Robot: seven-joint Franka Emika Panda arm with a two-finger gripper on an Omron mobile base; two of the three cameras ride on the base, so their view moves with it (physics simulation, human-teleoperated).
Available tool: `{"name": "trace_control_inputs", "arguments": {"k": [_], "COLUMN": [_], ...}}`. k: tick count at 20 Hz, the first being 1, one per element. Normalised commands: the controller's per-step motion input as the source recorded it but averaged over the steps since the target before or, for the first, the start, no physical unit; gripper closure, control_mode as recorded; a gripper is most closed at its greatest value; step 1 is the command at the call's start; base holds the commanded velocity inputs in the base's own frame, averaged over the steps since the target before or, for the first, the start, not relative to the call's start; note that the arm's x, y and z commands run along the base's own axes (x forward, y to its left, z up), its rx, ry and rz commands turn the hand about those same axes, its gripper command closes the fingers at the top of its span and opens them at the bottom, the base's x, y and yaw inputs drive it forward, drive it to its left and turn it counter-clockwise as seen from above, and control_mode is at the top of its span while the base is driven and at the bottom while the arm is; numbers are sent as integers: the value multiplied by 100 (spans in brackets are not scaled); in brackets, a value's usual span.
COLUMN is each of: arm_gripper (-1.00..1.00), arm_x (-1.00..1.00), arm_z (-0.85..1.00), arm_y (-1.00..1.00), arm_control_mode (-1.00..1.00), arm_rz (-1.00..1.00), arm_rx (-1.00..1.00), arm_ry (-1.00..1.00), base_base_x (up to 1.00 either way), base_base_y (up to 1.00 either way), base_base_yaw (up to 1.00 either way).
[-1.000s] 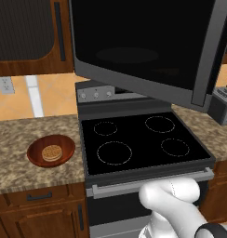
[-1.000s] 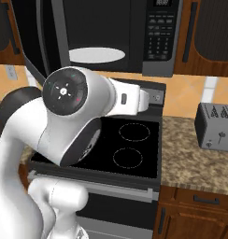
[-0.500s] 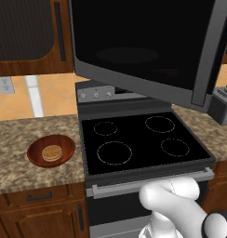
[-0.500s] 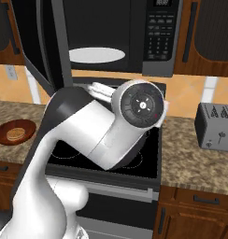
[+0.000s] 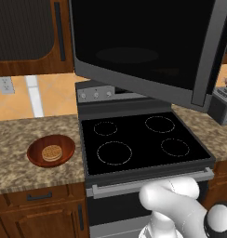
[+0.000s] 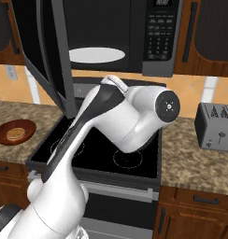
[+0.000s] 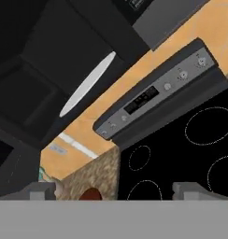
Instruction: Open the microwave, place the bowl with waffle inside the microwave, then close the microwave door and turn it on.
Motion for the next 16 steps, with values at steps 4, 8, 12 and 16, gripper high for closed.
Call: {"name": "trace_control_inputs", "arguments": {"k": [4, 8, 12, 16], "arm_gripper": [-100, -100, -100, -100], "arm_x": [73, 51, 18, 3], "arm_z": [-7, -4, -14, -15], "arm_y": [29, 24, 46, 49], "arm_control_mode": [-100, -100, -100, -100], "arm_rz": [10, 15, 14, 13], "arm_rx": [32, 16, 14, 20], "arm_ry": [19, 17, 13, 13], "base_base_x": [0, 0, 0, 0], "base_base_y": [0, 0, 0, 0], "base_base_yaw": [0, 0, 0, 0]}}
